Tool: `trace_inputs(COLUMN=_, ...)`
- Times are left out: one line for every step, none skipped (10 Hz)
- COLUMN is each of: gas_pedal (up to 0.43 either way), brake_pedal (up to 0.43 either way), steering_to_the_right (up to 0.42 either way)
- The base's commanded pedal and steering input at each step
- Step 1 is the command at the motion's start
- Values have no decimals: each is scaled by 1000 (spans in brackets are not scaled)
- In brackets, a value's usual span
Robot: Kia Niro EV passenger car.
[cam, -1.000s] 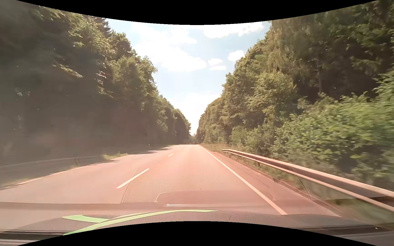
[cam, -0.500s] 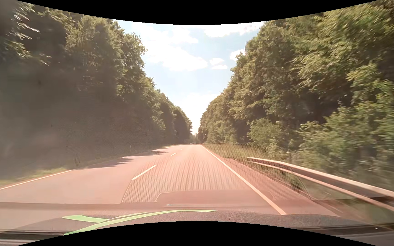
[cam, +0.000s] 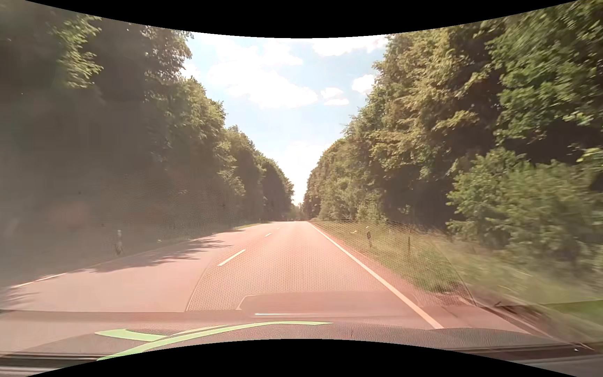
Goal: Follow the waypoints while adhering to traffic rules and regulations
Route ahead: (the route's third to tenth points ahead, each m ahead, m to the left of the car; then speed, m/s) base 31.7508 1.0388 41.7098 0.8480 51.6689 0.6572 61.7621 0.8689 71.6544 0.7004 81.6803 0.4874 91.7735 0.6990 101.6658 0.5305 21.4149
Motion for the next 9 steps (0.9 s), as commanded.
trace_inputs(gas_pedal=59, brake_pedal=0, steering_to_the_right=0)
trace_inputs(gas_pedal=59, brake_pedal=0, steering_to_the_right=0)
trace_inputs(gas_pedal=59, brake_pedal=0, steering_to_the_right=0)
trace_inputs(gas_pedal=59, brake_pedal=0, steering_to_the_right=0)
trace_inputs(gas_pedal=59, brake_pedal=0, steering_to_the_right=0)
trace_inputs(gas_pedal=59, brake_pedal=0, steering_to_the_right=0)
trace_inputs(gas_pedal=59, brake_pedal=0, steering_to_the_right=0)
trace_inputs(gas_pedal=59, brake_pedal=0, steering_to_the_right=0)
trace_inputs(gas_pedal=59, brake_pedal=0, steering_to_the_right=0)
